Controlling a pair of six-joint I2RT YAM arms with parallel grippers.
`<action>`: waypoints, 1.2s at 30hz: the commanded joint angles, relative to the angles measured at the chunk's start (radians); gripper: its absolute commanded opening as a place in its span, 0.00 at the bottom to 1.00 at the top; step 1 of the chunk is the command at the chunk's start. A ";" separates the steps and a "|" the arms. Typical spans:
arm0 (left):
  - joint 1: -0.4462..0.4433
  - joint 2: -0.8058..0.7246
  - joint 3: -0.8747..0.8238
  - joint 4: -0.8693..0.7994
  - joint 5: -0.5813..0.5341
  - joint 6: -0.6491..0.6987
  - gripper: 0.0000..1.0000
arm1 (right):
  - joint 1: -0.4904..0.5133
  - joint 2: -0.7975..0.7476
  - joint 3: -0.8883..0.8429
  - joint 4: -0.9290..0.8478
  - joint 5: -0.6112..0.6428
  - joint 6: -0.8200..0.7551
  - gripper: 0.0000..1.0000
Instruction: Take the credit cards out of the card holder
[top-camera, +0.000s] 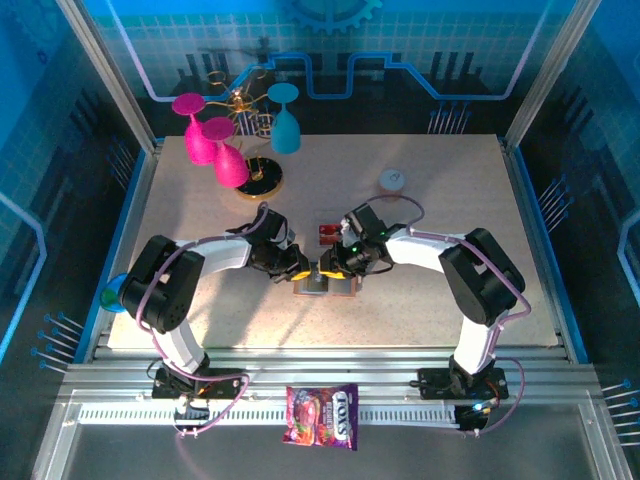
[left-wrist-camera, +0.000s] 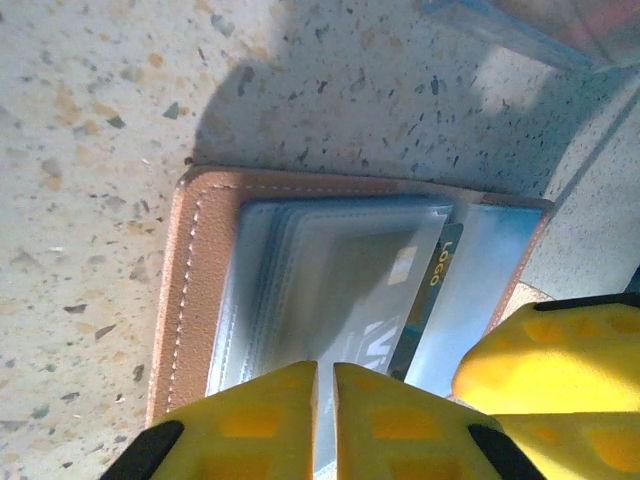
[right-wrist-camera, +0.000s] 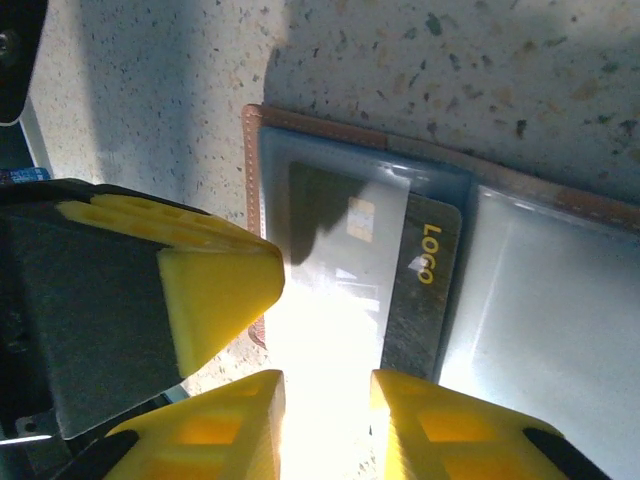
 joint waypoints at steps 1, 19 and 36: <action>-0.004 -0.031 0.027 -0.046 0.016 0.029 0.13 | -0.016 0.000 -0.027 0.049 -0.039 0.028 0.29; -0.030 0.018 0.048 -0.114 -0.050 0.057 0.08 | -0.050 0.023 -0.078 0.099 -0.051 0.027 0.28; -0.030 0.041 0.056 -0.123 -0.054 0.060 0.07 | -0.062 0.072 -0.138 0.258 -0.138 0.099 0.24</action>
